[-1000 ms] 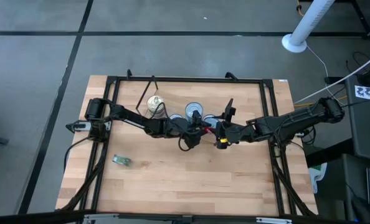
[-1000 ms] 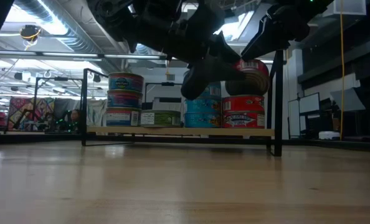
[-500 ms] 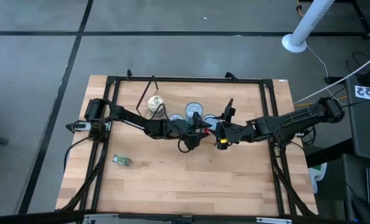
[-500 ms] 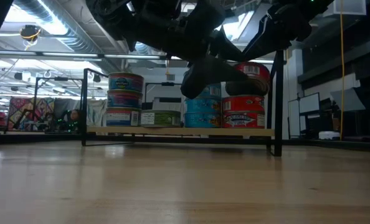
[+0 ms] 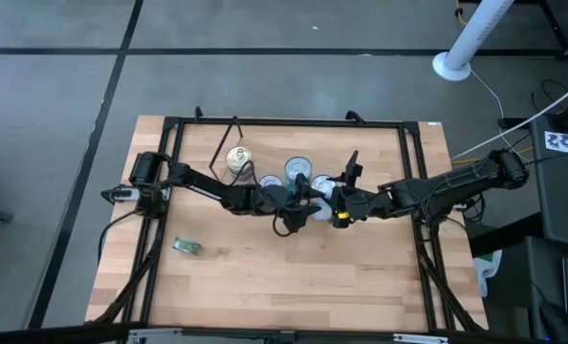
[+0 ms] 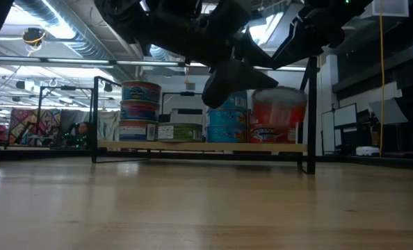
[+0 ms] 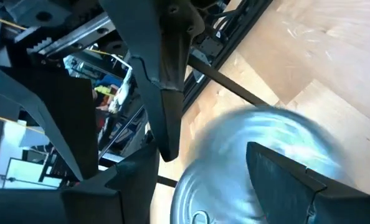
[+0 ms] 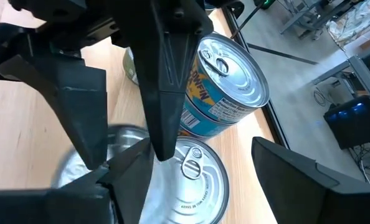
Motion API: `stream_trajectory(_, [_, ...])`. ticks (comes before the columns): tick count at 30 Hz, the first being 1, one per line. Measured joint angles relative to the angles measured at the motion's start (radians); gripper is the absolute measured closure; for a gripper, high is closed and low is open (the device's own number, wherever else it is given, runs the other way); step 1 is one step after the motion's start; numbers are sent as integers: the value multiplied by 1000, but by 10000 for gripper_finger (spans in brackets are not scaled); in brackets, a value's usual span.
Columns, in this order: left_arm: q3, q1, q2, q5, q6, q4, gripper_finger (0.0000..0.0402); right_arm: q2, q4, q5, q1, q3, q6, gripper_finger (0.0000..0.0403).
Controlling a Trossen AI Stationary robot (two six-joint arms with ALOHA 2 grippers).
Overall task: Stack canned seafood by type on shelf
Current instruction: Stack the red tuna can on top of the red tuna can on the shelf, then stack the red tuna can on the red tuna can on the shelf
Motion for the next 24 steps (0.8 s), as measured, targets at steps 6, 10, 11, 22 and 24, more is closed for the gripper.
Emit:
stream_trajectory(6, [0,12,0,0,-12,0,164,0,0,1,0,0,0,132])
stream_trajectory(10, [0,4,0,0,-66,6,164,0,0,-5,0,0,0,132])
stream_trajectory(11, [0,-2,-2,0,-89,9,164,0,0,-5,0,0,0,132])
stream_trajectory(22, [0,-118,-56,-134,-468,20,164,1,-4,-111,2,79,0,132])
stream_trajectory(24, [0,-140,-74,-135,-522,14,164,1,-9,-155,7,92,1,132])
